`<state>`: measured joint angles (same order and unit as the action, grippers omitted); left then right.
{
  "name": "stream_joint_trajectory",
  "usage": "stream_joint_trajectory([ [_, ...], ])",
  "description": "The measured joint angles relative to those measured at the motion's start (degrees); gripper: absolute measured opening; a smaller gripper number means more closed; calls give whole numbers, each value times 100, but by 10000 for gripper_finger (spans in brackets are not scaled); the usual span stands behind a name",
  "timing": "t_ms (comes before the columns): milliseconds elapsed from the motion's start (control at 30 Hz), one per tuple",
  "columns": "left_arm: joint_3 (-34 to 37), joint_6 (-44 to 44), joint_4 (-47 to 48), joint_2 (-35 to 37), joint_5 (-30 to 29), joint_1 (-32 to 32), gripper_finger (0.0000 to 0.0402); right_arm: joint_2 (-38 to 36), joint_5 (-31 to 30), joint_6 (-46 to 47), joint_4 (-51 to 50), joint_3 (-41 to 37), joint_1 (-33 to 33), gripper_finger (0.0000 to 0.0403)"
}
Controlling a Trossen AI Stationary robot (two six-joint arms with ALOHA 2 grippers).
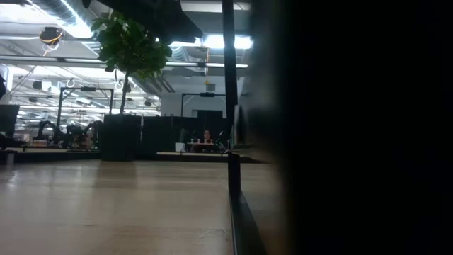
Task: Pick and place medicine bottles onto shelf by color
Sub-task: Put the transparent pill bottle on the shelf aligned with the other transparent pill bottles
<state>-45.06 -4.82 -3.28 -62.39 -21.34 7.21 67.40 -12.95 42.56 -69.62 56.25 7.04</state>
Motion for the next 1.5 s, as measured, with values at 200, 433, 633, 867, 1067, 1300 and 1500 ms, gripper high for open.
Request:
stream_joint_trajectory([
  [200,0,198,341,2,1253,-187,247,0,103,626,-51,140,1035,148],
  [433,1,306,386,2,2297,-807,247,93,103,1253,-31,229,2113,149],
  [633,0,149,379,2,2235,-1275,247,452,234,1563,312,227,2832,150],
  [867,1,67,369,0,2164,-1588,247,981,406,1575,968,228,3309,151],
  [1067,0,68,373,0,2083,-1592,247,1235,412,1577,1238,227,3519,151],
  [1300,2,68,447,0,2081,-1592,247,1311,411,1442,1962,227,3690,151],
  [1500,2,-60,541,-2,2074,-1587,247,1311,406,1441,2065,227,3749,151],
])
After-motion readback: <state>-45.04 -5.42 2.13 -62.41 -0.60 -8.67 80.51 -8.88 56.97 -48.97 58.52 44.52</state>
